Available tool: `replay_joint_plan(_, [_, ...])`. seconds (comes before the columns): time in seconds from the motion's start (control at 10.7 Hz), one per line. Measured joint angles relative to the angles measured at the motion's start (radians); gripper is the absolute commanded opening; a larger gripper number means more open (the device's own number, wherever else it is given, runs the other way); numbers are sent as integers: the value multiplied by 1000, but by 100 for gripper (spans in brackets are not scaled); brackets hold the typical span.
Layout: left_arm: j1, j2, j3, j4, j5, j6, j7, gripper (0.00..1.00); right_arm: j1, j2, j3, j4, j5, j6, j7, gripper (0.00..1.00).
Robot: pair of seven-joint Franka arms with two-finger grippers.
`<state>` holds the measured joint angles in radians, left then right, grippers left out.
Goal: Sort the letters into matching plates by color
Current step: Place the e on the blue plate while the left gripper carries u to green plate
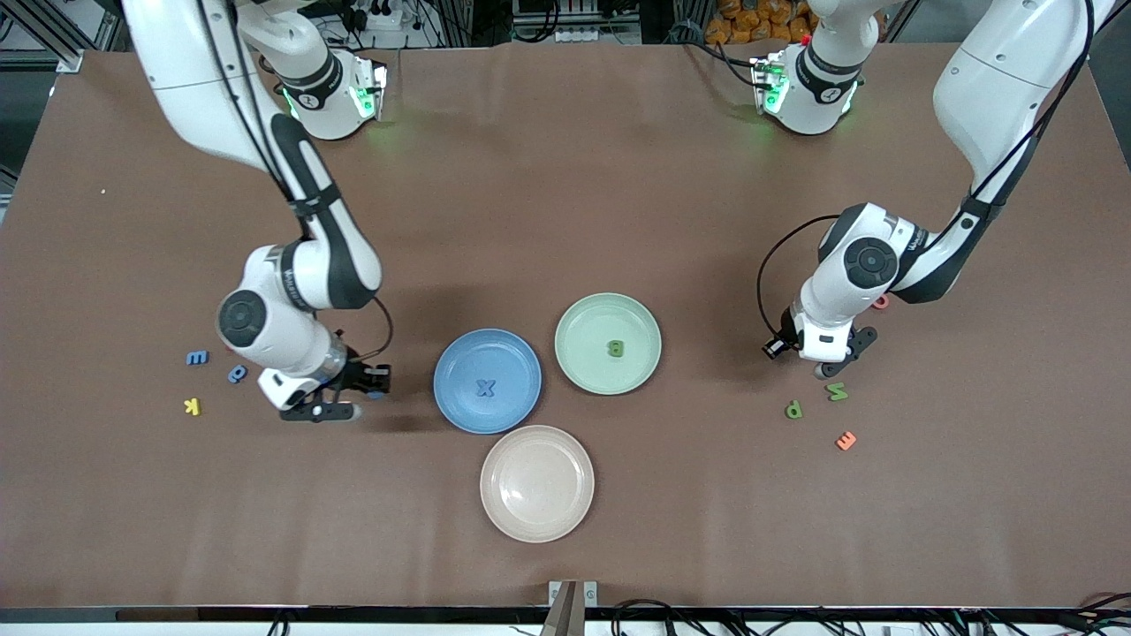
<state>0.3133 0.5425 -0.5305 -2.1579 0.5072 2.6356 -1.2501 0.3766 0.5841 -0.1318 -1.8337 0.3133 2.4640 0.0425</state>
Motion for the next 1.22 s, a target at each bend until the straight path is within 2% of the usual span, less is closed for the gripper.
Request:
replay_joint_plan(0.37, [-23, -6, -9, 20, 2, 12, -44, 0, 166, -1, 1, 56, 9, 0, 212, 24])
replay_joint_plan(0.47, [-48, -10, -12, 37, 2, 12, -72, 0, 191, -1, 1, 59, 10, 0, 240, 27])
replay_joint_plan(0.56, [-86, -13, -14, 59, 2, 13, -106, 0, 210, 0, 1, 59, 13, -1, 261, 52])
replay_joint_plan(0.66, [-128, -15, -15, 81, 2, 13, -142, 0, 223, 2, 1, 61, 14, -1, 273, 100])
replay_joint_plan(1.22, [-378, 5, -13, 236, 2, 12, -362, 0, 237, 18, -7, 71, 12, 0, 217, 100])
